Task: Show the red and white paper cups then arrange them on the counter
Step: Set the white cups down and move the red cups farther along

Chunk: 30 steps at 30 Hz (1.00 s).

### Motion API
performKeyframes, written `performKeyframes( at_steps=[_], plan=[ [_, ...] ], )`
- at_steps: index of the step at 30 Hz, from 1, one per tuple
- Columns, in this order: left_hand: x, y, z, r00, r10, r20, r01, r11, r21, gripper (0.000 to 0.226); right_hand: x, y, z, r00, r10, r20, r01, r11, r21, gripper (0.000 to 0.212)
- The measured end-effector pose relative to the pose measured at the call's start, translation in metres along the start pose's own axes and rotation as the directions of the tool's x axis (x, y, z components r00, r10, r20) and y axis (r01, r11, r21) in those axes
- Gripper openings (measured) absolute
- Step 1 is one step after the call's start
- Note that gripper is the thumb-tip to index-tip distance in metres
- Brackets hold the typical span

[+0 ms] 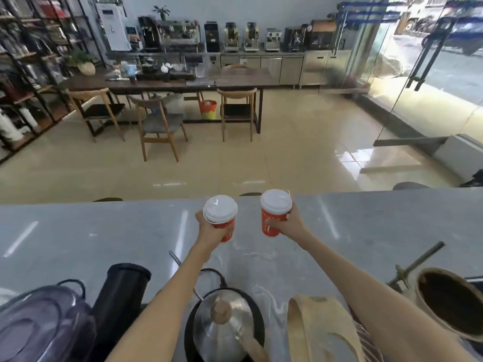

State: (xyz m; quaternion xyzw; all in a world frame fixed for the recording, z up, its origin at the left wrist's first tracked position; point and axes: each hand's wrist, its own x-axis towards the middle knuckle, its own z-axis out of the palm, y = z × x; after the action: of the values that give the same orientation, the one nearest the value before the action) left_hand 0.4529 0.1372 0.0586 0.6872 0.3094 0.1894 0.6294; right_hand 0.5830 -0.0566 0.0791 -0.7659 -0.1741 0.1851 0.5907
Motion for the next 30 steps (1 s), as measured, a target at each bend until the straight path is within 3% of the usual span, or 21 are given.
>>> performKeyframes(
  at_steps=[2, 10, 18, 22, 24, 27, 30],
  plan=[
    [0.025, -0.016, 0.004, 1.000, -0.005, 0.007, 0.005, 1.000, 0.020, 0.081, 0.023, 0.024, 0.010, 1.000, 0.028, -0.014, -0.028, 0.999, -0.021, 0.077],
    [0.077, -0.061, 0.013, 1.000, -0.001, -0.019, 0.002, 0.999, 0.035, 0.080, 0.060, 0.094, 0.035, 0.996, 0.092, 0.018, -0.092, 0.996, -0.018, 0.082],
    [0.070, -0.086, 0.020, 0.992, -0.052, -0.112, 0.057, 0.997, 0.042, 0.087, 0.071, 0.104, 0.039, 0.994, 0.106, 0.020, -0.105, 0.993, -0.061, 0.089],
    [0.071, -0.081, 0.014, 0.997, -0.059, -0.051, 0.063, 0.995, 0.077, 0.081, 0.067, 0.098, 0.043, 0.995, 0.090, -0.033, -0.091, 0.995, -0.047, 0.090],
    [0.067, -0.078, 0.012, 0.991, -0.134, -0.015, 0.135, 0.984, 0.116, 0.087, 0.062, 0.092, 0.041, 0.990, 0.142, -0.013, -0.142, 0.988, -0.065, 0.095],
    [0.056, -0.065, 0.009, 0.935, -0.355, 0.006, 0.347, 0.918, 0.194, 0.102, 0.049, 0.077, 0.029, 0.949, 0.315, 0.024, -0.308, 0.940, -0.147, 0.100],
    [0.035, -0.030, 0.000, 0.891, -0.453, 0.025, 0.433, 0.866, 0.251, 0.098, 0.031, 0.042, 0.009, 0.921, 0.386, 0.061, -0.368, 0.910, -0.192, 0.078]
  ],
)
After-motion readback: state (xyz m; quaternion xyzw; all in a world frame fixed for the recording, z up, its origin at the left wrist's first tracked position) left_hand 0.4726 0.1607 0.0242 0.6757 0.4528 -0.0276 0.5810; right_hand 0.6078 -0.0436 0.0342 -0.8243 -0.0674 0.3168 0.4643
